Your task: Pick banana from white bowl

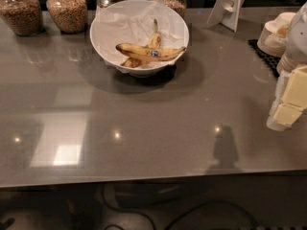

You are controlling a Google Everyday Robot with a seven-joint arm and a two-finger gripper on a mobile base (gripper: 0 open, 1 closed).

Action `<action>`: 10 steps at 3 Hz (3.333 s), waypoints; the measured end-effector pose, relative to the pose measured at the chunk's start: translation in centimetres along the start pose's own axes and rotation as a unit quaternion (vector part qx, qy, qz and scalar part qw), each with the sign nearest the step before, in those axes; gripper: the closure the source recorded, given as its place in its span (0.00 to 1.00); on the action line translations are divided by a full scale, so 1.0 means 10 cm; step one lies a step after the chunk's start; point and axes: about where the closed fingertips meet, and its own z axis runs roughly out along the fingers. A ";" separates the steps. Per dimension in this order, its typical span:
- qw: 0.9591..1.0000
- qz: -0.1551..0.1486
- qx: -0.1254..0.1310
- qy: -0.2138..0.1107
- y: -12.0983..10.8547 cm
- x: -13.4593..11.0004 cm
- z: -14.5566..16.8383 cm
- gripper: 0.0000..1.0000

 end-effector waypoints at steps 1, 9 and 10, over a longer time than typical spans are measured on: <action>1.000 0.000 0.000 0.000 0.00 0.00 0.00 0.00; 0.949 -0.091 0.198 -0.228 -1.08 -1.73 0.00 0.00; 0.943 -0.105 0.213 -0.233 -1.22 -1.82 0.09 0.00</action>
Offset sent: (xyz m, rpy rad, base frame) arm 0.0063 0.0081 0.0077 0.0657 -0.0624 0.0080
